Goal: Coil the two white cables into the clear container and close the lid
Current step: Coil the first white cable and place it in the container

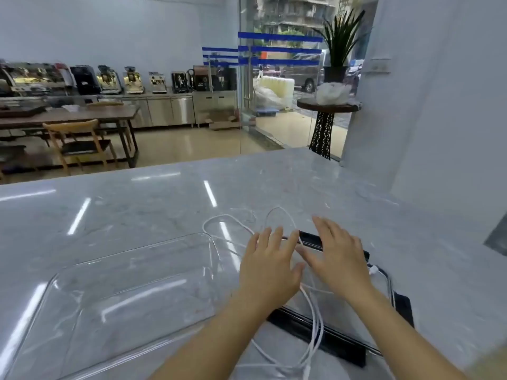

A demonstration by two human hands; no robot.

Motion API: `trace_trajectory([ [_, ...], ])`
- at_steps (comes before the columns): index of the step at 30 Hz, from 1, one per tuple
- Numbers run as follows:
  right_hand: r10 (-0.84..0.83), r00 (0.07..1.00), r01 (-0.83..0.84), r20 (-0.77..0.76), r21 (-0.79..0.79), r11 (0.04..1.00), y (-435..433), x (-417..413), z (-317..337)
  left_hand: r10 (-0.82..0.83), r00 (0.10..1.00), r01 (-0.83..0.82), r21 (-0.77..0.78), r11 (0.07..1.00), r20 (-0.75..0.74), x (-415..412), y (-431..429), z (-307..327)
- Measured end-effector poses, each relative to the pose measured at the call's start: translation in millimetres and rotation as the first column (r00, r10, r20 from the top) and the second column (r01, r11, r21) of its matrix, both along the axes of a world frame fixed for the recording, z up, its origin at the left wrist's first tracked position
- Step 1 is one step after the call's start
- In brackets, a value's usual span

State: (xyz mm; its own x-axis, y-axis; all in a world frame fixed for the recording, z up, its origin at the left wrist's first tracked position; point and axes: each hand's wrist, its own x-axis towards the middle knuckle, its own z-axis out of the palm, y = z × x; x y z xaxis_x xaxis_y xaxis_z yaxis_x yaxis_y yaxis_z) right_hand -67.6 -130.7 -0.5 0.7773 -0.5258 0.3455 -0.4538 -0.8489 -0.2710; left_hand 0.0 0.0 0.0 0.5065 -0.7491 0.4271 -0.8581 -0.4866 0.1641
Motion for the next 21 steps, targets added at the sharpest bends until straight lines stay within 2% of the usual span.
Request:
trace_trajectory([
  [4, -0.007, 0.968, 0.044, -0.250, 0.143, 0.989, -11, -6, -17, 0.031, 0.995, -0.004, 0.276, 0.961, -0.094, -1, -14, -15],
  [8, 0.102, 0.955, -0.028, -0.279, 0.257, 0.966, -10, -11, -24, 0.041, 0.988, 0.015, 0.350, 0.937, -0.150, -3, -16, -22],
  [12, 0.166, 0.961, -0.074, -0.220, 0.375, 0.924, -10, -8, -24, 0.050, 0.984, 0.004, 0.297, 0.955, -0.173, -2, -19, -19],
  [15, 0.234, 0.961, -0.144, -0.149, 0.452, 0.880, -8, -7, -18, -0.030, 0.988, 0.057, 0.180, 0.982, -0.151, -2, -19, -14],
  [18, 0.314, 0.941, -0.233, -0.124, 0.433, 0.871, -4, -5, -9, -0.080, 0.997, 0.079, 0.077, 0.994, 0.006, -2, -15, -5],
  [21, 0.347, 0.934, -0.284, -0.085, 0.409, 0.867, -2, -4, 0, -0.021, 0.989, 0.030, -0.060, 0.998, 0.147, 4, -14, 3],
])
